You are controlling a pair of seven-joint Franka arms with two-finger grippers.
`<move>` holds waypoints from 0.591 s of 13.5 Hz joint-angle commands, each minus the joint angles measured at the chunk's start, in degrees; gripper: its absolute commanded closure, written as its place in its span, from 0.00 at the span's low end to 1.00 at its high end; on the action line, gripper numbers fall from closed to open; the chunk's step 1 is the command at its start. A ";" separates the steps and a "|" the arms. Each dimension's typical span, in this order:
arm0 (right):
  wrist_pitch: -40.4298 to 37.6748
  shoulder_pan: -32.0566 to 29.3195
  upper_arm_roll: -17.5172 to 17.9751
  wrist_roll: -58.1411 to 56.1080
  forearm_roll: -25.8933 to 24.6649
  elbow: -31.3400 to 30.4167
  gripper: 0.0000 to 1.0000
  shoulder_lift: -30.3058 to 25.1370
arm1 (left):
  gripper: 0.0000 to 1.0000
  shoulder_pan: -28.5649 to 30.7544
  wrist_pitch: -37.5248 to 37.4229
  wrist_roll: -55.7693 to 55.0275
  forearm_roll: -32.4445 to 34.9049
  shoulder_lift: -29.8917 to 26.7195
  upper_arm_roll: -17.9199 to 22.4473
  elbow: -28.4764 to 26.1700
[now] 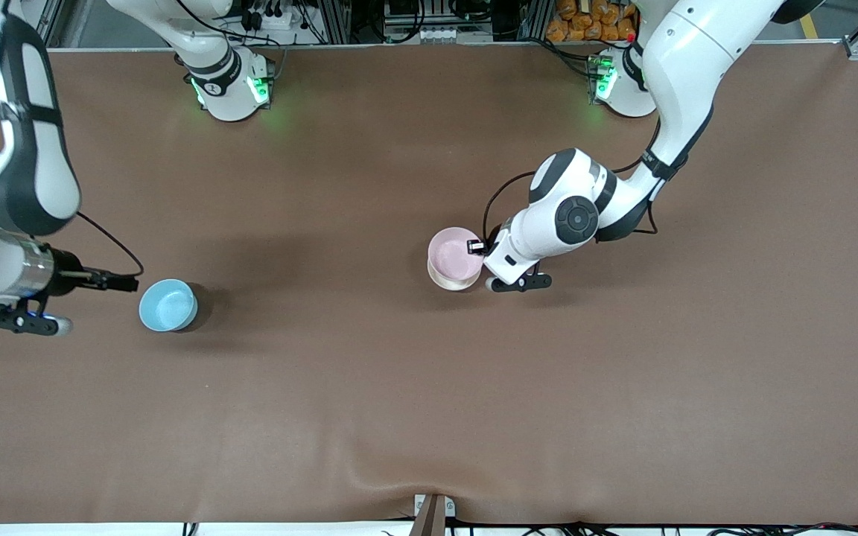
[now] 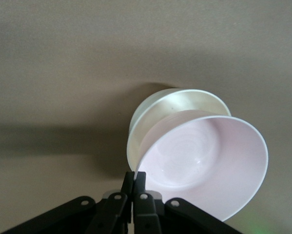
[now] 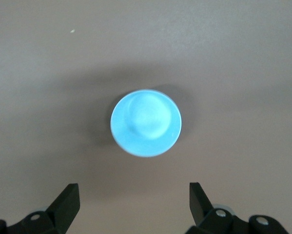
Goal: Stack pink and blue bowls on white bowl
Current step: 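Lower the pink bowl into the white bowl while the right gripper reaches the blue bowl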
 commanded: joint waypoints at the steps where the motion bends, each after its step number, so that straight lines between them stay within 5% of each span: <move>1: 6.33 -0.75 0.46 -0.32 -0.74 -3.54 0.00 2.28 | 1.00 -0.25 1.00 -1.11 1.71 1.29 -0.01 0.44; 4: 14.66 -2.59 0.46 -0.41 -0.74 -6.44 0.00 6.41 | 1.00 -0.60 1.61 -1.11 1.71 1.56 -0.01 0.52; 5: 17.48 -3.03 0.46 -0.41 -0.74 -6.79 0.00 7.99 | 0.90 -0.95 1.79 -1.11 1.71 1.64 -0.01 0.61; 6: 18.81 -3.30 0.46 -0.50 -0.74 -7.15 0.00 9.32 | 0.32 -0.95 1.88 -1.29 1.71 1.56 -0.01 0.87; 7: 19.52 -3.65 0.46 -0.41 -0.74 -7.15 0.00 10.37 | 0.00 -0.95 1.88 -1.90 1.80 1.04 -0.01 0.96; 8: 19.79 -3.74 0.55 -0.41 -0.65 -7.24 0.00 11.95 | 0.00 -0.52 1.62 -2.34 2.58 -0.01 -0.01 1.05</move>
